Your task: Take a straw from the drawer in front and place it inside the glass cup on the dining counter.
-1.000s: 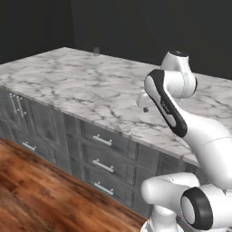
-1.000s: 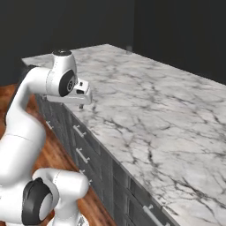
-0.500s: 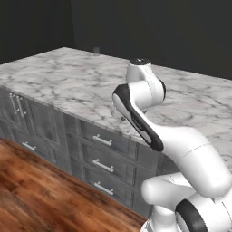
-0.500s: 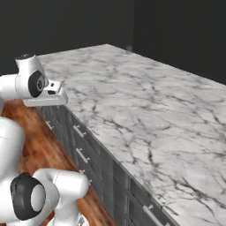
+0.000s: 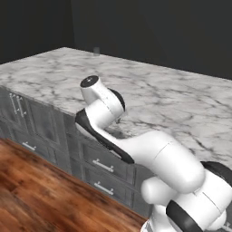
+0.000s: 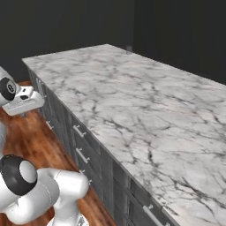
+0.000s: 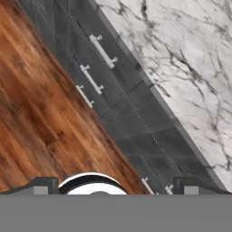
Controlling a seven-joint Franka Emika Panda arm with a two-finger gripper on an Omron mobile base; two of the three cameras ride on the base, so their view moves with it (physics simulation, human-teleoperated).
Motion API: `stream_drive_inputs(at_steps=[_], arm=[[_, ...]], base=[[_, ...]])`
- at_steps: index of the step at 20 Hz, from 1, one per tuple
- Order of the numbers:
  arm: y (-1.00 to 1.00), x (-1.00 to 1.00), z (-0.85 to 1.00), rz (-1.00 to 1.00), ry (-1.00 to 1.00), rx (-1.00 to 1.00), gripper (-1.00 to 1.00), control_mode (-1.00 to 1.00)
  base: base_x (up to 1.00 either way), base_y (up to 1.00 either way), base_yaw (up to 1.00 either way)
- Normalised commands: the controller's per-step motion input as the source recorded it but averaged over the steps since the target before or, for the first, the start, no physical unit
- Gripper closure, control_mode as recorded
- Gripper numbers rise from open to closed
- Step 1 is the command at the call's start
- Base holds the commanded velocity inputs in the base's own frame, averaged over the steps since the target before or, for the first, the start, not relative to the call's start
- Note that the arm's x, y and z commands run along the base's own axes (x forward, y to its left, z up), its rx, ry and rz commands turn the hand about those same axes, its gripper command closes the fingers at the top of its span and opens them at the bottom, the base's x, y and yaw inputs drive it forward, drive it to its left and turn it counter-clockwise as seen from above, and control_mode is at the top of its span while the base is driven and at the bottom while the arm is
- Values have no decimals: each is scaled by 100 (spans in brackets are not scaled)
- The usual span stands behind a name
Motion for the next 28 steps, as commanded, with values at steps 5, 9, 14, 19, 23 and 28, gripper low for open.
stream_drive_inputs(at_steps=[5, 9, 14, 19, 23, 28], arm=[[49, 20, -31, 0, 0, -22, -100, -100], [17, 17, -38, -2, -4, -27, -100, -100], [0, 15, -47, -3, -9, -27, -100, -100], [0, 17, -56, -4, -5, -22, -100, -100], [0, 18, -58, -5, -5, -23, -100, -100], [0, 34, -41, -6, -4, -23, -100, -100]], base=[[0, 0, 0], [0, 0, 0], [0, 0, 0], [0, 0, 0], [0, 0, 0], [0, 0, 0]])
